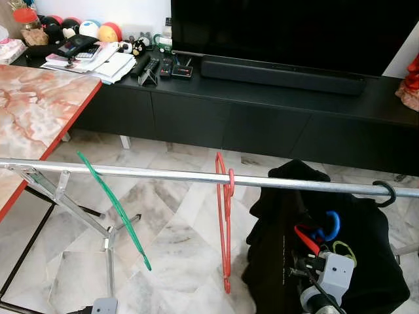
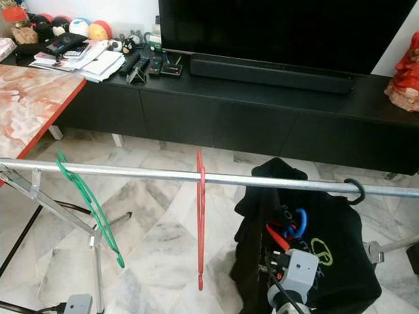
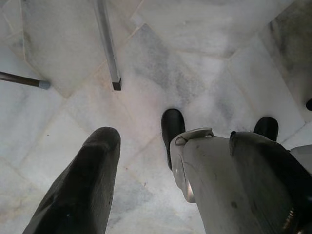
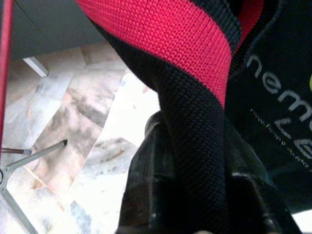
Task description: Hang hanger
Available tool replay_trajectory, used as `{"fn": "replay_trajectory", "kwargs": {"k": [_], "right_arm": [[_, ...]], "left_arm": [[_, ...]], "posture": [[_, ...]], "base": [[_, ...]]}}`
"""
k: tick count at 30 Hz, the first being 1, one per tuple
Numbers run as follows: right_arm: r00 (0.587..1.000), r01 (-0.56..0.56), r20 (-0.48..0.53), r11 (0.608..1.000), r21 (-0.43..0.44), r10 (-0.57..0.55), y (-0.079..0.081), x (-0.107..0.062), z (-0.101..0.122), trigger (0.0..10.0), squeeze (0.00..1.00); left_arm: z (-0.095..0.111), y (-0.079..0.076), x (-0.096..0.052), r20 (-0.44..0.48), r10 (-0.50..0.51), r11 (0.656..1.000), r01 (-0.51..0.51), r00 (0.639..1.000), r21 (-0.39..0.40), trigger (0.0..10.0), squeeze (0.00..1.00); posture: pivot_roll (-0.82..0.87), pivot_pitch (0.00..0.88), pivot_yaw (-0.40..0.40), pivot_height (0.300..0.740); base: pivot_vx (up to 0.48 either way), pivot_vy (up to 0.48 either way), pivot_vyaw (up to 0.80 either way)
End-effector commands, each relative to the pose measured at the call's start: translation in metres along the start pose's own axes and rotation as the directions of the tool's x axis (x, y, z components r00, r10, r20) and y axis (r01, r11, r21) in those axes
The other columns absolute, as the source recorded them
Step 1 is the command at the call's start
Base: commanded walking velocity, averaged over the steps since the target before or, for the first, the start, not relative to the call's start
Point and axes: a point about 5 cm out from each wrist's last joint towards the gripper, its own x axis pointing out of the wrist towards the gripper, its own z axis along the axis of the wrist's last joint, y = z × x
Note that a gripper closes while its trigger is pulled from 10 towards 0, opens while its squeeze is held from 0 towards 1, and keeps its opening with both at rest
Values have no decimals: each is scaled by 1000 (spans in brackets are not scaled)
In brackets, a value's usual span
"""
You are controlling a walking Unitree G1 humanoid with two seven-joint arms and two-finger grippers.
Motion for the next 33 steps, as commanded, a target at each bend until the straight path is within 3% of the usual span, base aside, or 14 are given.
{"fn": "replay_trajectory", "kwargs": {"k": [1, 33], "right_arm": [[1000, 16, 18, 1000, 7, -16, -3, 1, 3, 10000, 0], [996, 55, 70, 998, 17, -57, -13, 26, 15, 10000, 0]], "left_arm": [[-10, 1, -2, -29, 8, 1000, -8, 1000, -16, 10000, 0], [-6, 4, -2, 0, 17, 999, -17, 1000, -27, 10000, 0]], "posture": [[68, 154, -74, 740], [93, 121, -76, 740]], "base": [[-300, 0, 0], [-308, 0, 0]]}}
